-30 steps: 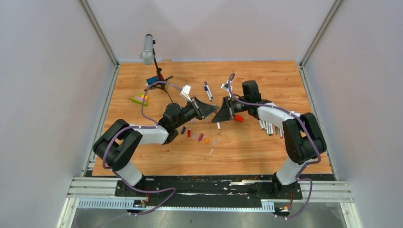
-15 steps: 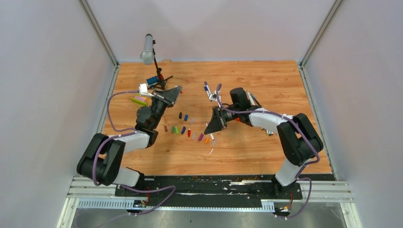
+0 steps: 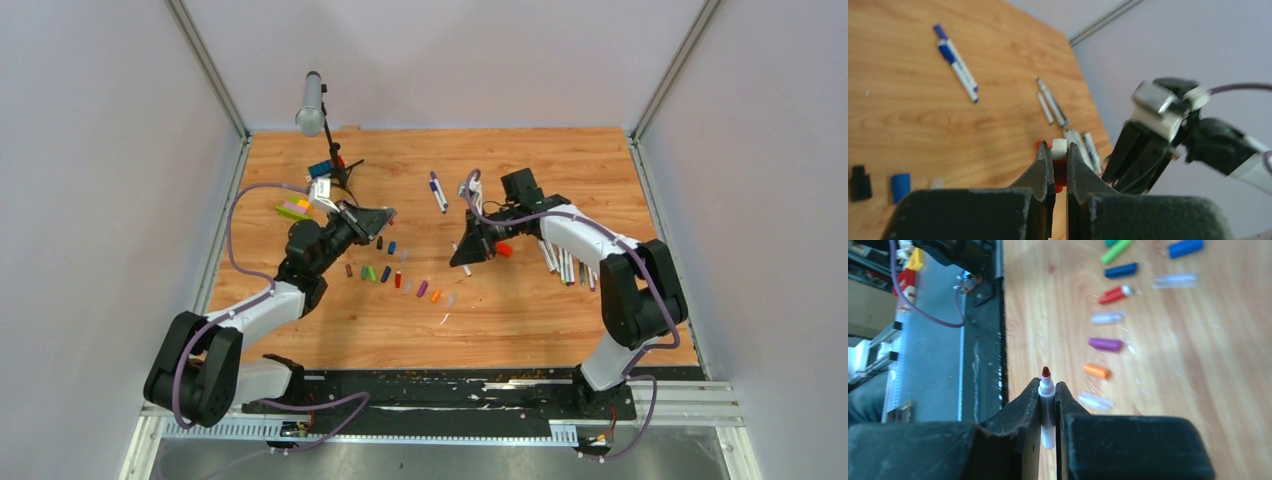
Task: Open the pen caps
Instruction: Place the pen cap at the center of the board.
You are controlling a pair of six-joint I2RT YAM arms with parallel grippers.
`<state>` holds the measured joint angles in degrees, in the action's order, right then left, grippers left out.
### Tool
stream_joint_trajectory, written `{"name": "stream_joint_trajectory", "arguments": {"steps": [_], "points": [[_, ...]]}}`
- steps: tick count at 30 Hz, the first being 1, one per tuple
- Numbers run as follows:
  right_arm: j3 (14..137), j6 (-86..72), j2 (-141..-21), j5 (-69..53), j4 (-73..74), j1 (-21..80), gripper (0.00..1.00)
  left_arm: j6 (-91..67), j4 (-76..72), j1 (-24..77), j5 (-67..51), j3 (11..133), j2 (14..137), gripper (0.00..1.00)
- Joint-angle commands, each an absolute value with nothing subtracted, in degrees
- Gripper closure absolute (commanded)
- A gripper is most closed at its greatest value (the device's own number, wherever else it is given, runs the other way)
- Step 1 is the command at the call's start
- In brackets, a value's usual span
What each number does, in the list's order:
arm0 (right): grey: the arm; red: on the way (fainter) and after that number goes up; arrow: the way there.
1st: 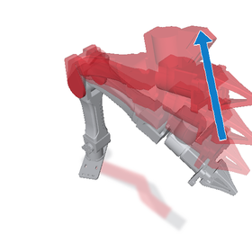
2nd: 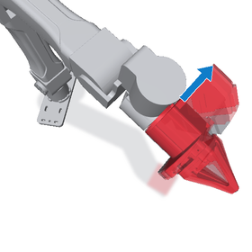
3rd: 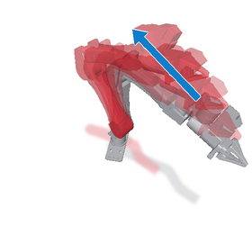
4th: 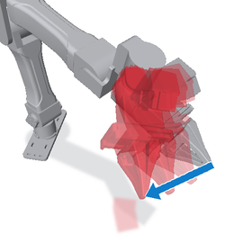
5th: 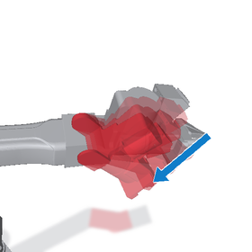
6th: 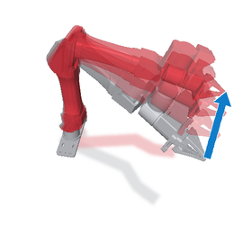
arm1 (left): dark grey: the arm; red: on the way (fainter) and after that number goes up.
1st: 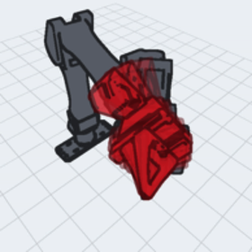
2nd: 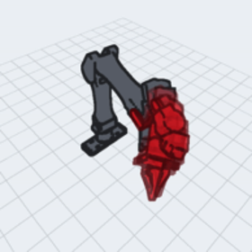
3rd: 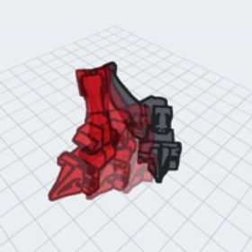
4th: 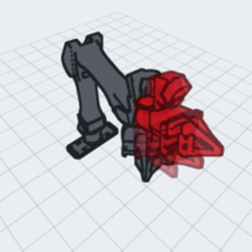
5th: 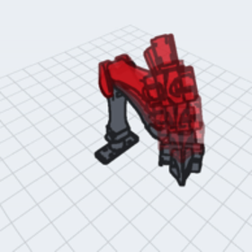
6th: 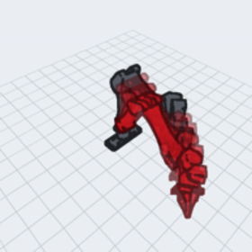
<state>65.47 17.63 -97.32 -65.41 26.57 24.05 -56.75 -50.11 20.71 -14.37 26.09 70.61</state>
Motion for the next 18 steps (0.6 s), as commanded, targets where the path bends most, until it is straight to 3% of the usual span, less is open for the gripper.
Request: {"name": "stream_joint_trajectory", "arguments": {"steps": [1, 10, 18], "points": [[66.98, 27.67, -94.29, -62.99, 33.69, 17.59, 1.00, -47.44, -30.24, 22.34, -20.71, 29.59, 69.99, 0.97], [65.90, 25.96, -92.52, -63.45, 31.81, 8.54, 1.00, -35.22, -9.35, 31.78, -11.79, 41.52, 80.62, 0.96], [65.40, 25.13, -92.18, -63.76, 30.82, 4.50, 1.00, -29.78, -0.49, 35.15, -7.11, 52.52, 93.48, 0.95]]}}
